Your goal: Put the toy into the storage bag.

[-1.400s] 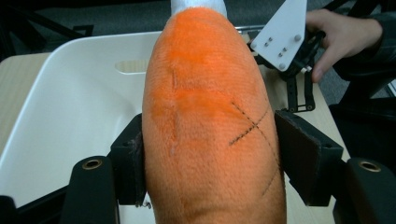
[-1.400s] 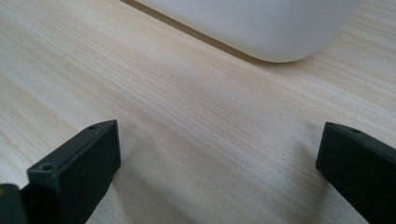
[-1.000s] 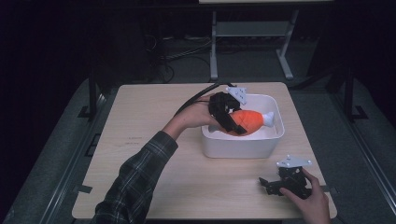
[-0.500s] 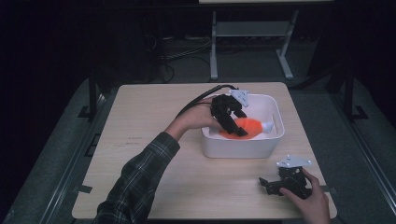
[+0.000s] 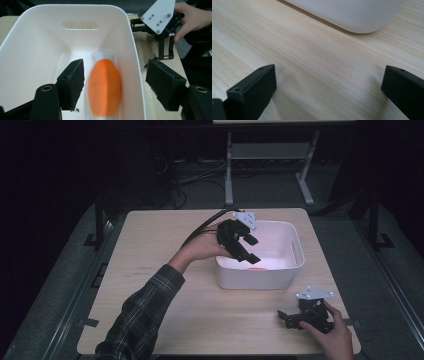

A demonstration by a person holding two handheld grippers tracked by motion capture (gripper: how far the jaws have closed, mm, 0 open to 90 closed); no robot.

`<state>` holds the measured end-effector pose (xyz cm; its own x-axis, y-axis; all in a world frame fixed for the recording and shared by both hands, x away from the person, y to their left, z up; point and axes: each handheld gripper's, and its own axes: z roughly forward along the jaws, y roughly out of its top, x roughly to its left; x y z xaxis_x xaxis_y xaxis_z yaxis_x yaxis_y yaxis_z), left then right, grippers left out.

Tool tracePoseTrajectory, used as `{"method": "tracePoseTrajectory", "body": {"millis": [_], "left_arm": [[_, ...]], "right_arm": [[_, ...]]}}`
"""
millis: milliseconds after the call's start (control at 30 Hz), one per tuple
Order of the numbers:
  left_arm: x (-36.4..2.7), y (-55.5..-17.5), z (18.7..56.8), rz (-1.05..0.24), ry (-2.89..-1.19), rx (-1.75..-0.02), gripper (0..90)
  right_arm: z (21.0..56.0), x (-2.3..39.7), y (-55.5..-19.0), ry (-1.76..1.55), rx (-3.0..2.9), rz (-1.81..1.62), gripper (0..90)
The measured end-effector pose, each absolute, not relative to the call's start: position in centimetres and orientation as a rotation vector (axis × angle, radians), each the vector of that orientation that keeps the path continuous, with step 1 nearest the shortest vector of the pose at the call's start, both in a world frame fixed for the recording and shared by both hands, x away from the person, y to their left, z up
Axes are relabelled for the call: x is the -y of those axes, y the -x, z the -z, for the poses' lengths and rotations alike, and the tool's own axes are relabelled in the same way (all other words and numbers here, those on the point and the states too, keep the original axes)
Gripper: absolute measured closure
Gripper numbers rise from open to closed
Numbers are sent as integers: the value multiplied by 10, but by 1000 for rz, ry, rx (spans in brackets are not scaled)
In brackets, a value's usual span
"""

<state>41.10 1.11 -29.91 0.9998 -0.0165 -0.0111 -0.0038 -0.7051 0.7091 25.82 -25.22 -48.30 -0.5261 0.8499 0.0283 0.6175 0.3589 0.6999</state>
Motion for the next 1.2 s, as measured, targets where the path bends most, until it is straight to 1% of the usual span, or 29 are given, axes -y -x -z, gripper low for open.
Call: {"method": "tracePoseTrajectory", "body": {"millis": [133,400,733,800,833,900,1000,1200], "left_arm": [[-28,-405,299,-28,-2340,-71,263],[-55,-398,298,-71,-2312,-164,216],[-97,-385,299,-145,-2284,-291,204],[-99,-384,299,-150,-2283,-300,204],[-107,-382,301,-165,-2270,-341,204],[-110,-381,302,-170,-2261,-355,204],[-125,-376,309,-190,-2229,-424,204],[-141,-370,320,-202,-2216,-471,204]], "right_arm": [[483,252,-258,-1293,-2288,-958,0],[483,252,-259,-1292,-2290,-961,0],[483,252,-259,-1289,-2290,-961,0],[483,252,-259,-1289,-2290,-961,0],[483,252,-259,-1291,-2290,-961,0],[483,252,-259,-1289,-2289,-960,0],[483,252,-259,-1289,-2289,-960,0],[483,252,-259,-1289,-2290,-961,0]]}}
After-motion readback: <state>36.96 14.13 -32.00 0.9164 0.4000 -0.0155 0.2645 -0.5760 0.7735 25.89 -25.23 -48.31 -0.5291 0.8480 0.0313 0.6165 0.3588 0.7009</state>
